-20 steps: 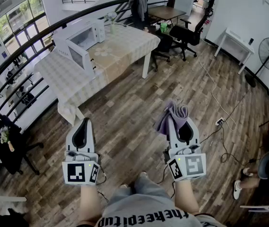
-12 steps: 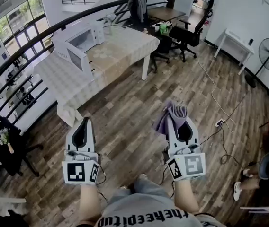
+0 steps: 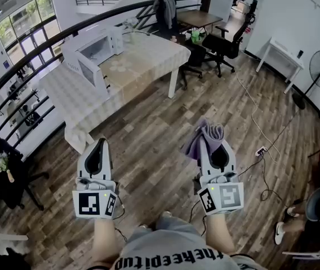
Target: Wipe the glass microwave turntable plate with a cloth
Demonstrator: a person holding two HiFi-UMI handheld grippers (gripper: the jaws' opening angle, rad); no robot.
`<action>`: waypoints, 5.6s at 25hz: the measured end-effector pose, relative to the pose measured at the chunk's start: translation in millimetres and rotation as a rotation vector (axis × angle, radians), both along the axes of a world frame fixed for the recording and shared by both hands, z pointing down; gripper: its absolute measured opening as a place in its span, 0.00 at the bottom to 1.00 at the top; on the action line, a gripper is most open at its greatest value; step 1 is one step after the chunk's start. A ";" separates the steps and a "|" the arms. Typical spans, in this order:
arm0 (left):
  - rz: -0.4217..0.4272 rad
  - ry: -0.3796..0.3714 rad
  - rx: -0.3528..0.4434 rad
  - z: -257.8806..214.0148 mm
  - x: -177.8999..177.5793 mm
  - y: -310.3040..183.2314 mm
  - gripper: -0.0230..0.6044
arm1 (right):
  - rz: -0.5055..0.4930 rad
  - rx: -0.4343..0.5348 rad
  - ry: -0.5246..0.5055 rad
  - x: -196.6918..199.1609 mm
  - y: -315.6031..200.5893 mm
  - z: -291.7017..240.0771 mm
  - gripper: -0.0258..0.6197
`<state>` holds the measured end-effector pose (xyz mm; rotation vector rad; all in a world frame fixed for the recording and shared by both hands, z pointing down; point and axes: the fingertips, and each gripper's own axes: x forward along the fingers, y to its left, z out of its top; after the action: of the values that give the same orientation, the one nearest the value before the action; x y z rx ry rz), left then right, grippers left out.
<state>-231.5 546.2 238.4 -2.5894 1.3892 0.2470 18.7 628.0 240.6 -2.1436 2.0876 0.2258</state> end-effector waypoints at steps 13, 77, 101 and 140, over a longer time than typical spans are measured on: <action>-0.023 -0.014 0.029 -1.4 55.0 -14.7 0.05 | -0.074 0.008 -0.042 48.8 -28.3 8.0 0.21; -0.064 -0.007 0.040 -4.7 178.5 -604.2 0.05 | -0.162 0.018 -0.028 164.1 -636.4 -9.3 0.21; -0.269 -0.035 -0.007 27.1 202.6 -725.4 0.05 | -0.460 -0.301 -0.151 167.6 -840.0 93.5 0.21; -0.270 -0.051 -0.239 135.9 116.7 -873.1 0.05 | -0.522 -1.097 -0.046 -24.5 -1070.9 387.3 0.21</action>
<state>-114.7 -326.9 374.2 -2.5234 1.8250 -0.0275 -5.8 -442.9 627.8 -1.7433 3.0094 -1.2652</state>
